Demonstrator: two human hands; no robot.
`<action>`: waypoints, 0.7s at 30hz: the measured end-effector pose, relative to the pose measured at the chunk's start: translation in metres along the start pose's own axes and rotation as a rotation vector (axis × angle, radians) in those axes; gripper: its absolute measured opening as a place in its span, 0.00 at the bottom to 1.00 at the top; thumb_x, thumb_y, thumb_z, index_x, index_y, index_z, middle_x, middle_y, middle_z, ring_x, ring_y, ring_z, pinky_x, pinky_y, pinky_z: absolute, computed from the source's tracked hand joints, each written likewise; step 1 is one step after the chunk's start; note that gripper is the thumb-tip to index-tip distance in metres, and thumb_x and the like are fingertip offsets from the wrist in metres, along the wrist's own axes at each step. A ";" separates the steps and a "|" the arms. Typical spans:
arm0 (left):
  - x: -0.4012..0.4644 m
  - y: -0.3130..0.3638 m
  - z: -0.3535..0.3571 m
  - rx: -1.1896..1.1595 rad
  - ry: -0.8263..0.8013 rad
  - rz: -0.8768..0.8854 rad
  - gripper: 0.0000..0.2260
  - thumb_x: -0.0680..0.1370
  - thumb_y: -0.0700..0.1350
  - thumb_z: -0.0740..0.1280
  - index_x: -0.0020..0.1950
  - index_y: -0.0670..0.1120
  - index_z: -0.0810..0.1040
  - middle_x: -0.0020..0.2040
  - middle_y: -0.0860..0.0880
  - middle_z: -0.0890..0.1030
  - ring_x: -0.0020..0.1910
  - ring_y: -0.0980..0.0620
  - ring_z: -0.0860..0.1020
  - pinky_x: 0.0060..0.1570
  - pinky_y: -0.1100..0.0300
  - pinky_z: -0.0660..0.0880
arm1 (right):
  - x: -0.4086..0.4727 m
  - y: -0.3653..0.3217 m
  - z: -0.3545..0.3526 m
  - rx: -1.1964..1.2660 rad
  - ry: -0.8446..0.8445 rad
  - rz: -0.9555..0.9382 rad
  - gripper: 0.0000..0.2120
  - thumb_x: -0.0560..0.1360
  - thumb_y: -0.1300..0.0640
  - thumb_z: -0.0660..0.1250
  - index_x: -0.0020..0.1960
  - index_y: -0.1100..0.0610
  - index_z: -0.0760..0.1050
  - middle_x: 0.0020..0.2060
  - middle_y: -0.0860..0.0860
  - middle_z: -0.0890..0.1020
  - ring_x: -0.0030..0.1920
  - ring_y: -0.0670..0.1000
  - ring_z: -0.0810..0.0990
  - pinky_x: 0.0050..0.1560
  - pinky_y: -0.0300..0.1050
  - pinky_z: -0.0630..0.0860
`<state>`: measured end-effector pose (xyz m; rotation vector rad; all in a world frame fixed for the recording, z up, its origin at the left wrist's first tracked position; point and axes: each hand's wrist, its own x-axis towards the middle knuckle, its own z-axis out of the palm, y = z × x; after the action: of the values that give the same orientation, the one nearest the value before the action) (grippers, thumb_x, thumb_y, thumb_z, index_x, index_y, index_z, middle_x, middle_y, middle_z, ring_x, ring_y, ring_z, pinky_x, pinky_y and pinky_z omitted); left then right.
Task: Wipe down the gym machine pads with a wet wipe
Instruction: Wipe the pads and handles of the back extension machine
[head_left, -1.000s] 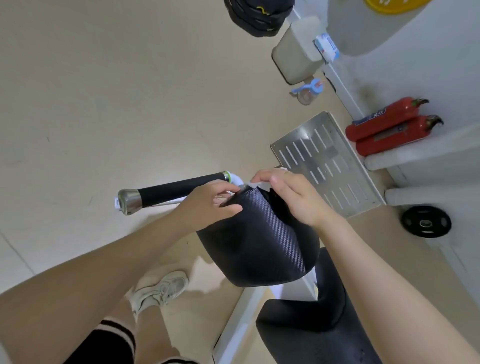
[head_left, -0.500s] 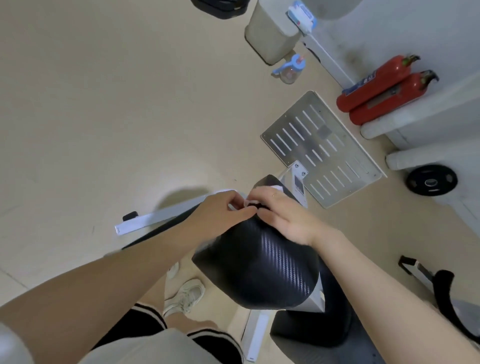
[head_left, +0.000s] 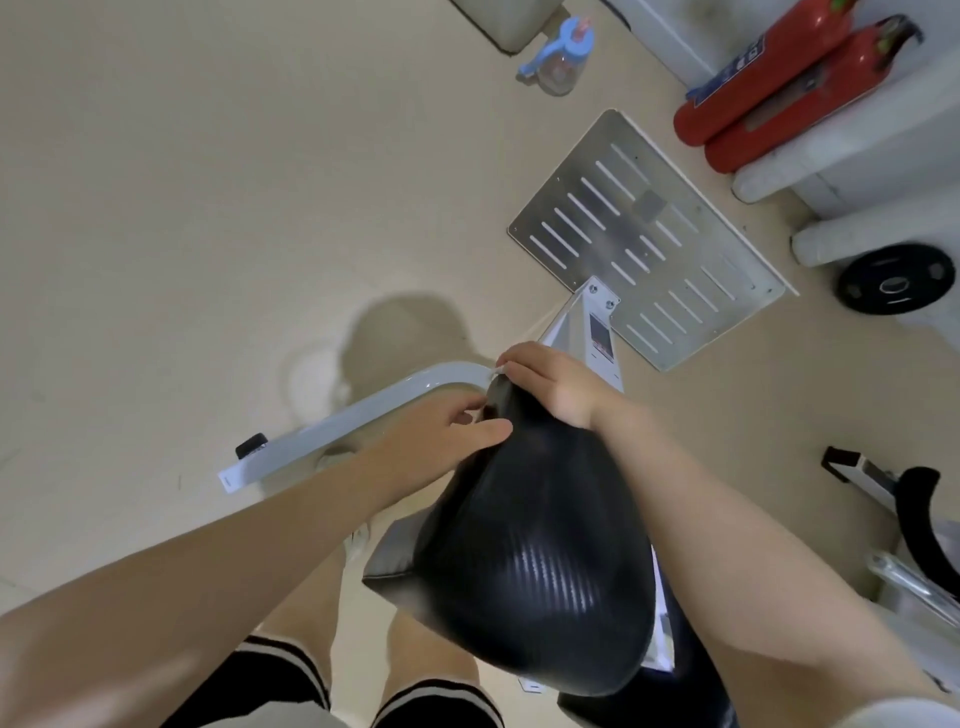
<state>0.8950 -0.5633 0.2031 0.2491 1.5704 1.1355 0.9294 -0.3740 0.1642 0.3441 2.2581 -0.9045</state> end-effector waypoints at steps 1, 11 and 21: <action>0.005 0.002 0.000 0.012 -0.014 -0.012 0.07 0.76 0.48 0.64 0.51 0.52 0.79 0.49 0.49 0.82 0.49 0.53 0.80 0.52 0.59 0.74 | -0.004 -0.003 0.000 0.041 0.014 -0.016 0.14 0.80 0.52 0.54 0.58 0.57 0.75 0.56 0.51 0.76 0.58 0.49 0.72 0.54 0.35 0.62; 0.031 0.004 0.001 0.014 -0.130 0.010 0.19 0.75 0.48 0.67 0.64 0.60 0.69 0.60 0.66 0.73 0.57 0.74 0.70 0.51 0.76 0.67 | -0.011 0.008 -0.007 0.015 -0.057 -0.148 0.20 0.81 0.51 0.51 0.69 0.59 0.67 0.68 0.52 0.70 0.70 0.49 0.64 0.69 0.36 0.55; 0.092 0.015 0.008 0.126 -0.097 -0.132 0.20 0.75 0.48 0.68 0.65 0.58 0.68 0.58 0.61 0.73 0.52 0.66 0.73 0.49 0.75 0.67 | -0.045 0.082 -0.002 0.130 0.095 0.199 0.14 0.80 0.49 0.53 0.41 0.58 0.65 0.37 0.54 0.74 0.40 0.53 0.72 0.47 0.54 0.71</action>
<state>0.8632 -0.4888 0.1559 0.2758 1.5508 0.9114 0.9994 -0.3128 0.1541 0.6703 2.2074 -0.9482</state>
